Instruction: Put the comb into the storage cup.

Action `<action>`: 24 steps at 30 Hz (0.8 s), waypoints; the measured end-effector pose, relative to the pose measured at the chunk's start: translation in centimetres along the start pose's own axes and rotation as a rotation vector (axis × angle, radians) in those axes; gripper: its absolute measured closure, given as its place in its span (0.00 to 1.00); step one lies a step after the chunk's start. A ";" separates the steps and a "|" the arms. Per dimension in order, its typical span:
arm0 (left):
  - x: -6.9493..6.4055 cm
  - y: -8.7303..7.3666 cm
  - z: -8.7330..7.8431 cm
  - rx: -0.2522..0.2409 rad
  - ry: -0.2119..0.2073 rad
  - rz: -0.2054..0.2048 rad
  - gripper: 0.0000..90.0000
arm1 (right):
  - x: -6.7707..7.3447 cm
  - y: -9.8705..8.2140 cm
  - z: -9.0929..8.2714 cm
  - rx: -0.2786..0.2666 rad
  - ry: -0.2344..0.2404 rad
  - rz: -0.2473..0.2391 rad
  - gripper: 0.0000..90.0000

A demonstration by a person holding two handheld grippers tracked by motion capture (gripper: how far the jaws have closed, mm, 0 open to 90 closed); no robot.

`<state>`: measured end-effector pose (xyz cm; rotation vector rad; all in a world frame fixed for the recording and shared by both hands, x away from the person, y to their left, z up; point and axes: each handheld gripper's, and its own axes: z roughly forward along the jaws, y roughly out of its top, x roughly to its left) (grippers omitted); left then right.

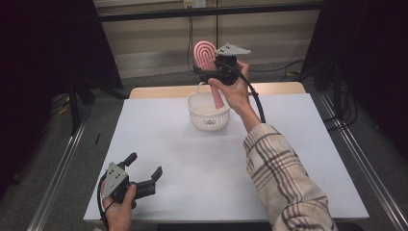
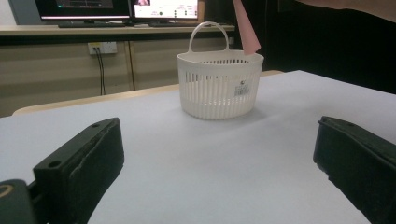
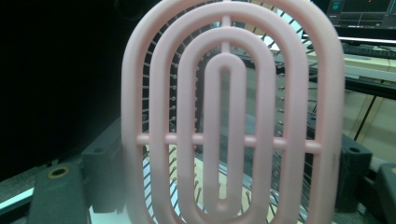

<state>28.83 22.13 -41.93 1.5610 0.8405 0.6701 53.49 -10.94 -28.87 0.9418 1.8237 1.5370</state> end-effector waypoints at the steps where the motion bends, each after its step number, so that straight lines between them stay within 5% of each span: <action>1: 0.0 0.0 0.0 -0.001 0.000 -0.001 0.02 | -0.1 0.0 0.0 -0.003 -0.004 -0.001 0.22; 24: 0.0 0.0 0.0 0.009 -0.002 0.012 0.02 | -0.8 -2.7 1.1 0.057 -0.008 0.012 0.22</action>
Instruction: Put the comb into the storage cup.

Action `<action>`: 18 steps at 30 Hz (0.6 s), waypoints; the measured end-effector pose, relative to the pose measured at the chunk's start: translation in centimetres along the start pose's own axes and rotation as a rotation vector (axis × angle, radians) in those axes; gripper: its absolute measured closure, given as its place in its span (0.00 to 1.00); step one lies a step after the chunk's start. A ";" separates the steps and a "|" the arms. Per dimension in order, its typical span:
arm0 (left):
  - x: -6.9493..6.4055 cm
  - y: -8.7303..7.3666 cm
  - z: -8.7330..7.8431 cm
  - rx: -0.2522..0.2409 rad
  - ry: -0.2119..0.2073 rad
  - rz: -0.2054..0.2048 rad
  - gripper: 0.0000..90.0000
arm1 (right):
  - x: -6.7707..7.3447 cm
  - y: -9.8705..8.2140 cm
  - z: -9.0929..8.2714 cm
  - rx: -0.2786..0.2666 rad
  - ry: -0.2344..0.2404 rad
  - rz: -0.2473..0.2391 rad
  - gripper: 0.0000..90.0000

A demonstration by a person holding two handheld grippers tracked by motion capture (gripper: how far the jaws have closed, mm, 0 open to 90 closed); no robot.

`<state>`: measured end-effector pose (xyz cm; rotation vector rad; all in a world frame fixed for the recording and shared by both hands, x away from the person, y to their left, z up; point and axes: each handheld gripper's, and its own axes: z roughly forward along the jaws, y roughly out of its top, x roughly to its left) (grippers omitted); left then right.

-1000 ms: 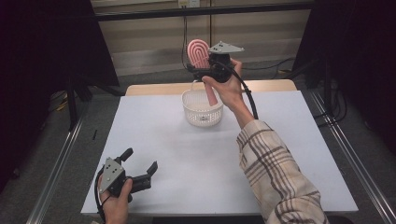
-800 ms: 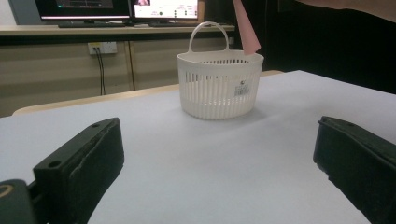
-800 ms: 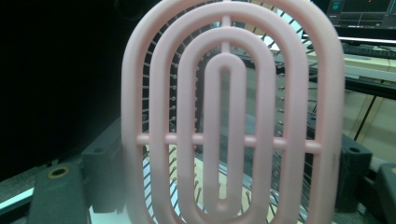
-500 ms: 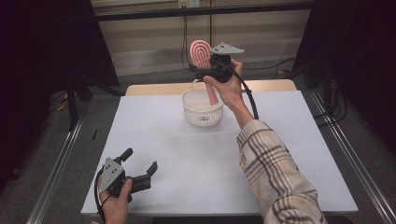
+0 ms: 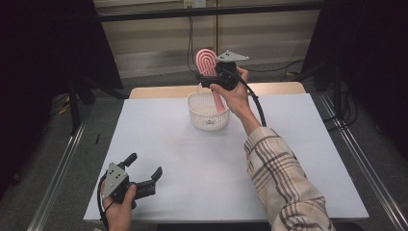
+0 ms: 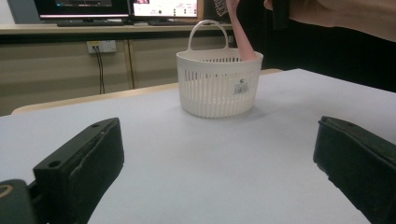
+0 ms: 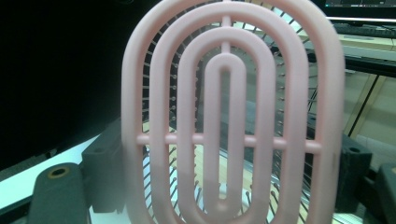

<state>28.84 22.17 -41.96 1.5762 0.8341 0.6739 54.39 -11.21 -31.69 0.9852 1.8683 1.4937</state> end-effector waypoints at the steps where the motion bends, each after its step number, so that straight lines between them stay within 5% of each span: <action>1: 0.0 0.0 0.0 -0.001 0.001 0.001 0.02 | 0.0 -0.1 0.0 0.000 0.000 0.003 0.22; 18: 0.0 -0.1 0.1 0.005 -0.008 -0.011 0.02 | -0.1 -2.0 0.3 0.027 -0.005 0.009 0.22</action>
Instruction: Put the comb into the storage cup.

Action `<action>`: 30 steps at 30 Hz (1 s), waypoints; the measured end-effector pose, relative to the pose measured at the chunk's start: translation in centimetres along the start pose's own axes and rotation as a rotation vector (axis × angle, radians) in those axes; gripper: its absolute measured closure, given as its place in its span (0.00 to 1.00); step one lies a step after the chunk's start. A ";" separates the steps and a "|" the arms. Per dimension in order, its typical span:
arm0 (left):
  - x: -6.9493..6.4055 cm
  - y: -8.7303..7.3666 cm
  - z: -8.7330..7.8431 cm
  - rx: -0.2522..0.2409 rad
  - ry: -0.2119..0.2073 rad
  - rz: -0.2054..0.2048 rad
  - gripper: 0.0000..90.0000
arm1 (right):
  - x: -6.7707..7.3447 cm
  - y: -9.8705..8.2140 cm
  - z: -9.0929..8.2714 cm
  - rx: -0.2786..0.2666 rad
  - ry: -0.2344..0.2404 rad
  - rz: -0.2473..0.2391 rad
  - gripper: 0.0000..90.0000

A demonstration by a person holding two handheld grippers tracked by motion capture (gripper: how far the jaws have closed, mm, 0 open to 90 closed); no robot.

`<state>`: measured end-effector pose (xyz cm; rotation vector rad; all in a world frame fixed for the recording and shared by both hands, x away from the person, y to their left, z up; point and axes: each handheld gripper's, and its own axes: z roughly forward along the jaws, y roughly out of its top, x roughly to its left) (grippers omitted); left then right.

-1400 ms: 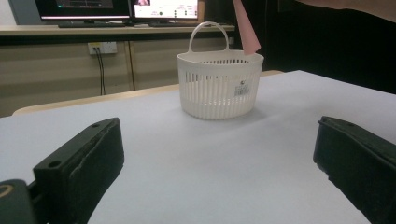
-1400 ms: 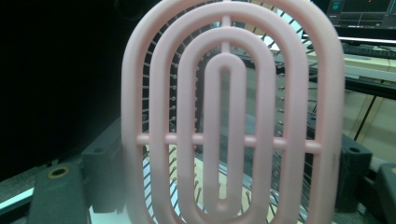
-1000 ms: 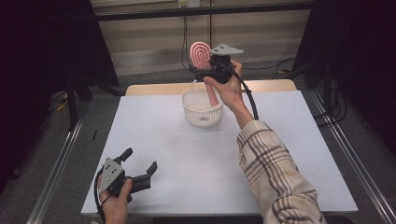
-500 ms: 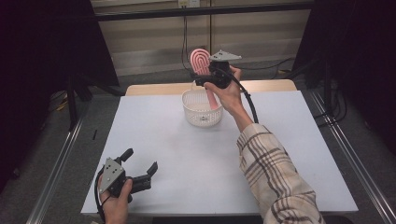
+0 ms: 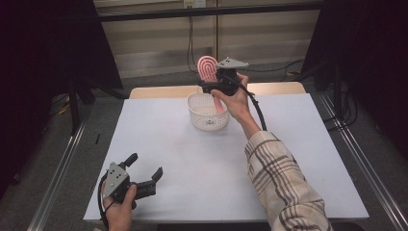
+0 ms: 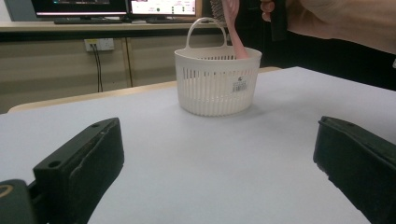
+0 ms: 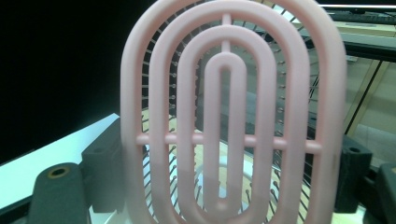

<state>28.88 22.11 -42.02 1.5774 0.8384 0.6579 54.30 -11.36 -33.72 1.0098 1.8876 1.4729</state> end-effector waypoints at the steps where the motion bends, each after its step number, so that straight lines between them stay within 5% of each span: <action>1: 0.0 0.0 0.0 0.000 0.000 0.001 0.02 | 0.0 0.0 0.0 0.000 0.000 -0.001 0.22; 30: 0.0 0.0 0.0 0.004 0.001 0.002 0.02 | 0.6 -2.2 -0.1 0.020 0.009 -0.020 0.22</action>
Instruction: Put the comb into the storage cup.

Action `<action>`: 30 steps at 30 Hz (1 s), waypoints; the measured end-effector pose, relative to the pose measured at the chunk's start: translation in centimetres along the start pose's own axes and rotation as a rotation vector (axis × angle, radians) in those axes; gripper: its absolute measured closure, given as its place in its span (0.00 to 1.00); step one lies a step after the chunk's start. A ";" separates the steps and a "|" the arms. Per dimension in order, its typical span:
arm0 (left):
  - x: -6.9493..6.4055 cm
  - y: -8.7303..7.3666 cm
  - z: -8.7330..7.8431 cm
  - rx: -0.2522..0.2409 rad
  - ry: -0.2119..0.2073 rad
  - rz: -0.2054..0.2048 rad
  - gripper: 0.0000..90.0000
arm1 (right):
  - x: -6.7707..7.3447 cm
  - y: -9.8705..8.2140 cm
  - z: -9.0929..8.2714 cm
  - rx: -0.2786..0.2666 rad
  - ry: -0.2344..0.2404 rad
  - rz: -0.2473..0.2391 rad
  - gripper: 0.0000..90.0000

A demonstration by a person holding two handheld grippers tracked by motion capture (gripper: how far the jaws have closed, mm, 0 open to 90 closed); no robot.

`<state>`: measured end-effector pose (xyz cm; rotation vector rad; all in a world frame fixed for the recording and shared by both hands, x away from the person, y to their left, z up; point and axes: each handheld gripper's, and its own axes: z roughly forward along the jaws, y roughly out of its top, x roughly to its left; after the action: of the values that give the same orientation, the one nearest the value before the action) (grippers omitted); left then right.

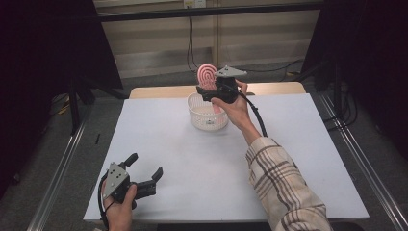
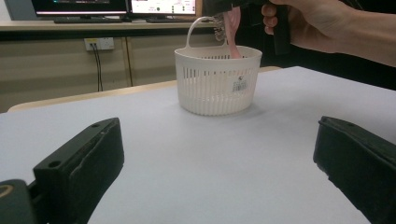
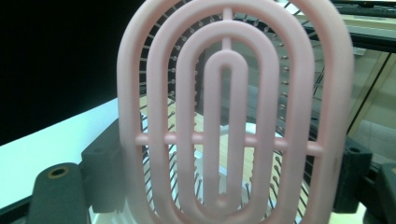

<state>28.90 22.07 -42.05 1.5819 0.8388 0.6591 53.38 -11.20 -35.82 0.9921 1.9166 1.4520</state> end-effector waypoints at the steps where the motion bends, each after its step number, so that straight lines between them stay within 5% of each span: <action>1: 0.0 0.0 0.0 0.000 0.000 0.000 0.02 | 0.0 -0.1 0.0 0.005 -0.004 -0.001 0.22; 30: 0.0 0.0 0.0 -0.003 0.001 0.003 0.02 | 0.3 -1.4 1.1 0.042 -0.009 -0.018 0.22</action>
<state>28.90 22.11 -42.01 1.5808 0.8354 0.6628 53.70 -10.60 -37.49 0.9963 1.9517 1.4006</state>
